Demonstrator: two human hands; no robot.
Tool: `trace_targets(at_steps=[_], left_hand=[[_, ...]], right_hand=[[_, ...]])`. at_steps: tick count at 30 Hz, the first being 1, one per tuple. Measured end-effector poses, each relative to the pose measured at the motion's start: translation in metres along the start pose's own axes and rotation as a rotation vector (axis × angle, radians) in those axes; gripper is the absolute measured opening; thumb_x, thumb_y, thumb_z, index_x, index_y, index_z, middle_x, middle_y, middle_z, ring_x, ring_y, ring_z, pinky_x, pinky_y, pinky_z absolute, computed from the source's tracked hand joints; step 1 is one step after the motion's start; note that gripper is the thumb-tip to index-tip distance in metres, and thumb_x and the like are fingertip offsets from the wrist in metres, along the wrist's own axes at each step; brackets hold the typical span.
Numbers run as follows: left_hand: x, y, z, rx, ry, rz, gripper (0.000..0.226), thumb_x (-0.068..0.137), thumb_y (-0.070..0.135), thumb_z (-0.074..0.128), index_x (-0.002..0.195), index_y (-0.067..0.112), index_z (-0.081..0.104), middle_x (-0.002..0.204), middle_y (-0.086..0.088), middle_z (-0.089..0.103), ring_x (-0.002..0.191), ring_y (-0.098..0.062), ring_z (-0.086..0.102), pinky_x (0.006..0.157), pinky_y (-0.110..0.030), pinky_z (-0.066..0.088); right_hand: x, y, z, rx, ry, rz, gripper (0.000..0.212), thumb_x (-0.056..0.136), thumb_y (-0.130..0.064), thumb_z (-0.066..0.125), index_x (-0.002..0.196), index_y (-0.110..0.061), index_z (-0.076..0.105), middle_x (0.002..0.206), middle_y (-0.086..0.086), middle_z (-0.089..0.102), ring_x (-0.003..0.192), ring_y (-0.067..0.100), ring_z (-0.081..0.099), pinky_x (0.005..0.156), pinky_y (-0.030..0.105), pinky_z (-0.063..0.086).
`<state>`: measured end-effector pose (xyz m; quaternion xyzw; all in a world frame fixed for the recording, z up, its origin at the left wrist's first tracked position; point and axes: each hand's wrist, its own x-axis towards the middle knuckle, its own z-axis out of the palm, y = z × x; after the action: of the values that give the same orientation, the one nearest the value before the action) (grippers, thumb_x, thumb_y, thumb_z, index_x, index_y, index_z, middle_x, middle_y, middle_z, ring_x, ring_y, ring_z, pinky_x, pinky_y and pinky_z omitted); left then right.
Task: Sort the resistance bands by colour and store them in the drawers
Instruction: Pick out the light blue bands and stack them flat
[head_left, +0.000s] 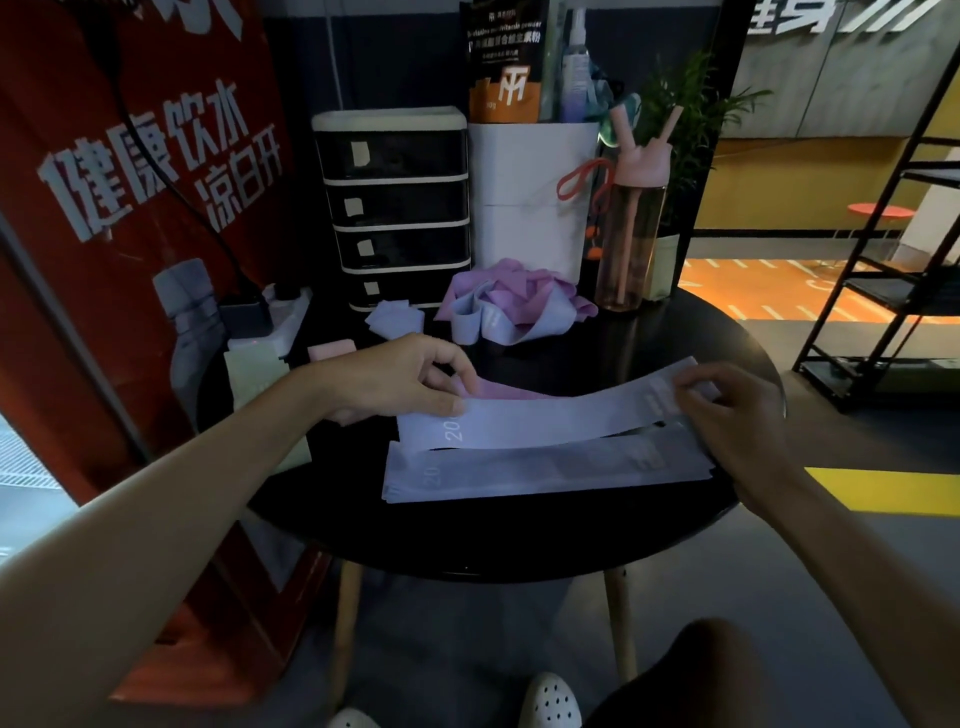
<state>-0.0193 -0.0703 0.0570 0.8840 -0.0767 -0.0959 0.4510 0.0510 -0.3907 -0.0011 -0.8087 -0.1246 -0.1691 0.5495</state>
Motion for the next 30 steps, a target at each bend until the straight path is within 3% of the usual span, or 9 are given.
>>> trace_targets(at_steps=[3,6,12,16,19,22,26,28,30], left_hand=[[-0.002,-0.007,0.000,0.064,0.057,0.011,0.010,0.088,0.007,0.073,0.098,0.009,0.073,0.091,-0.006,0.077,0.084,-0.009,0.070,0.079,-0.016,0.053],[-0.004,-0.014,0.002,0.121,0.059,0.000,0.009,0.088,0.010,0.074,0.097,0.012,0.076,0.094,-0.003,0.077,0.091,-0.011,0.071,0.082,-0.018,0.054],[-0.005,-0.024,0.009,0.175,0.051,-0.004,0.009,0.089,0.010,0.073,0.095,0.016,0.076,0.089,0.001,0.077,0.085,-0.005,0.070,0.083,-0.020,0.054],[-0.008,-0.024,0.013,0.297,-0.014,0.058,0.008,0.089,0.018,0.074,0.090,0.025,0.077,0.093,0.002,0.073,0.079,-0.002,0.063,0.077,-0.024,0.051],[-0.013,-0.024,0.014,0.483,-0.058,0.051,0.006,0.084,0.039,0.077,0.089,0.040,0.074,0.115,0.014,0.055,0.104,0.002,0.051,0.099,-0.029,0.043],[-0.015,-0.021,0.020,0.564,-0.090,0.086,0.030,0.080,0.051,0.077,0.108,0.046,0.066,0.124,0.029,0.043,0.124,0.002,0.039,0.112,-0.037,0.032],[-0.015,-0.022,0.033,0.649,-0.105,0.074,0.055,0.076,0.055,0.078,0.125,0.049,0.054,0.129,0.026,0.049,0.123,0.000,0.044,0.111,-0.037,0.035],[-0.015,-0.026,0.037,0.630,-0.071,0.079,0.054,0.076,0.053,0.078,0.124,0.050,0.052,0.129,0.025,0.050,0.121,0.001,0.046,0.108,-0.035,0.040],[-0.016,-0.028,0.039,0.587,-0.029,0.101,0.051,0.078,0.048,0.078,0.123,0.048,0.055,0.125,0.026,0.053,0.113,0.004,0.049,0.100,-0.031,0.047]], right_hand=[[-0.005,0.005,-0.004,-0.078,-0.046,-0.045,0.017,0.090,-0.004,0.062,0.084,-0.018,0.069,0.080,0.001,0.066,0.066,-0.002,0.056,0.059,0.006,0.042],[-0.009,0.012,-0.007,-0.152,-0.113,-0.052,0.016,0.091,-0.008,0.064,0.086,-0.023,0.069,0.094,0.000,0.067,0.083,0.008,0.059,0.069,0.019,0.043],[-0.013,0.026,-0.008,-0.275,-0.176,-0.104,0.020,0.089,-0.009,0.067,0.083,-0.027,0.069,0.090,-0.005,0.064,0.089,0.019,0.060,0.069,0.021,0.042],[-0.017,0.035,-0.010,-0.394,-0.150,-0.309,0.014,0.082,-0.004,0.074,0.084,-0.018,0.075,0.081,-0.023,0.049,0.090,0.004,0.047,0.070,0.037,0.048],[-0.015,0.043,-0.018,-0.354,-0.126,-0.280,0.020,0.081,-0.013,0.076,0.090,-0.029,0.070,0.096,-0.010,0.049,0.106,0.013,0.046,0.082,0.040,0.047],[-0.007,0.038,-0.023,-0.365,-0.338,-0.226,0.034,0.080,-0.027,0.076,0.094,-0.051,0.057,0.118,-0.007,0.051,0.122,0.024,0.042,0.097,0.041,0.035],[0.002,0.032,-0.025,-0.452,-0.610,-0.191,0.040,0.074,-0.047,0.076,0.104,-0.060,0.052,0.126,-0.032,0.042,0.136,0.016,0.029,0.106,0.056,0.033],[0.005,0.032,-0.026,-0.433,-0.675,-0.152,0.045,0.075,-0.037,0.079,0.107,-0.056,0.053,0.127,-0.028,0.044,0.133,0.014,0.032,0.102,0.047,0.041],[0.006,0.030,-0.027,-0.387,-0.679,-0.150,0.044,0.077,-0.028,0.080,0.108,-0.047,0.056,0.125,-0.017,0.051,0.122,0.010,0.044,0.090,0.027,0.046]])
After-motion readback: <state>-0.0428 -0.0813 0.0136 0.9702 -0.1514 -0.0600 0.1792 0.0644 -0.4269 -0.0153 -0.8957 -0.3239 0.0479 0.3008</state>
